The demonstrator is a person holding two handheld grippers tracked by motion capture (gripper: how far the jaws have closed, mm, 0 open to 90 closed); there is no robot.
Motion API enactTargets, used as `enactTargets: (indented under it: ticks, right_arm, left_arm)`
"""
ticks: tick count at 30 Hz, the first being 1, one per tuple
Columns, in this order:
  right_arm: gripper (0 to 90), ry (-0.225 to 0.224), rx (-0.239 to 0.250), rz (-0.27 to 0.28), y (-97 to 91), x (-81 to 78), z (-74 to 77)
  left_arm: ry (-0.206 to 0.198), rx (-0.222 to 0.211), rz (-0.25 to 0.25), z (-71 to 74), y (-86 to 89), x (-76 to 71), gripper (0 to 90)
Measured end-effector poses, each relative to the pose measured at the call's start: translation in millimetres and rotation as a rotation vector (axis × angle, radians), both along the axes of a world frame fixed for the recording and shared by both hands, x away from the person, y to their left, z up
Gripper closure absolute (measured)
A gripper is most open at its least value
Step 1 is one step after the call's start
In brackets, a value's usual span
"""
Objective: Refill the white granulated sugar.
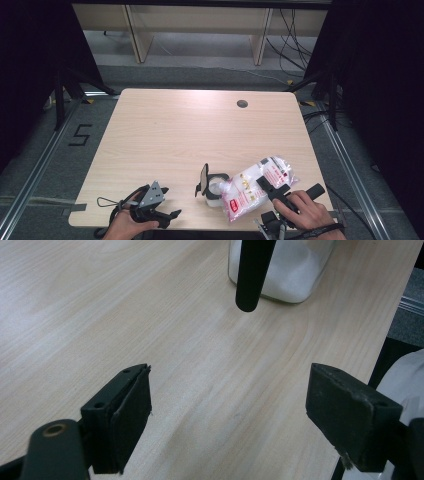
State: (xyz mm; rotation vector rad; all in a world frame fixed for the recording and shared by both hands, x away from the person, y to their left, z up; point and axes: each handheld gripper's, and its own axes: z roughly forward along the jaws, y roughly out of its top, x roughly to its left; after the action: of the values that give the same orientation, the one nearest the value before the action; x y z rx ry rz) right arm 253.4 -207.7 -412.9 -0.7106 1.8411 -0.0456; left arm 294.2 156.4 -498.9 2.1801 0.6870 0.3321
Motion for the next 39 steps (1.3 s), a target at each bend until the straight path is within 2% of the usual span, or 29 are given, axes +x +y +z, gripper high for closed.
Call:
enactTargets:
  ticks: [4, 10, 11, 13, 16, 21, 22, 24, 26, 32, 33, 34, 35, 36, 39]
  right_arm:
    - [73.9, 0.007, -0.028, 0.01, 1.0, 0.3, 2.3]
    - [74.0, 0.015, -0.011, 0.012, 0.7, 1.5, 1.0]
    - [74.0, 0.016, -0.016, 0.014, 0.4, 1.7, 0.9]
    - [74.0, 0.016, -0.008, 0.014, 0.2, 2.3, 0.4]
    - [74.1, 0.026, 0.015, -0.007, -0.3, 1.4, -0.8]
    - [74.2, 0.041, 0.009, -0.009, -0.5, 2.5, -0.6]
    - [74.2, 0.05, 0.044, -0.005, -1.8, 3.4, -2.6]
    - [74.3, 0.069, 0.056, -0.007, -4.6, 5.0, -2.0]
    - [74.5, 0.097, 0.11, -0.012, -10.1, 7.3, -3.4]
    - [74.9, 0.182, 0.243, 0.02, -23.7, 17.1, -4.8]
    - [75.0, 0.197, 0.255, 0.015, -25.2, 17.8, -5.7]
    - [75.0, 0.201, 0.265, 0.034, -26.2, 20.0, -5.7]
    - [75.0, 0.225, 0.285, 0.019, -29.0, 21.1, -7.4]
    - [75.1, 0.224, 0.289, 0.025, -30.1, 22.2, -7.6]
    - [75.3, 0.259, 0.335, 0.01, -36.2, 26.1, -9.7]
  left_arm:
    - [0.004, 0.0, 0.003, -0.3, -0.5, -0.4, 18.1]
    - [0.005, -0.004, -0.003, -0.5, -0.4, -0.4, 18.1]
    - [-0.008, 0.005, -0.015, 0.0, 0.1, 0.7, 18.1]
    - [0.004, 0.003, 0.004, -0.4, -0.3, -0.1, 18.1]
    - [0.005, 0.0, 0.004, -0.5, -0.4, -0.3, 18.1]
    - [0.0, 0.0, -0.001, -0.2, -0.2, -0.2, 18.1]
    - [0.001, 0.0, 0.0, -0.1, -0.2, -0.2, 18.1]
    - [0.0, 0.0, 0.0, 0.0, -0.1, -0.2, 18.0]
    - [-0.001, -0.001, 0.001, -0.1, 0.0, -0.2, 18.1]
    - [0.001, 0.0, 0.0, -0.1, 0.0, -0.2, 18.1]
    - [0.0, 0.001, 0.0, 0.1, 0.1, -0.1, 18.1]
    - [0.002, -0.001, 0.005, 0.2, 0.0, -0.5, 18.1]
    - [0.003, -0.007, 0.003, -0.2, 0.0, -0.3, 18.0]
    - [0.0, -0.001, 0.006, 0.5, 0.3, -0.9, 18.1]
    - [0.001, -0.005, 0.001, -0.2, 0.2, 0.0, 18.0]
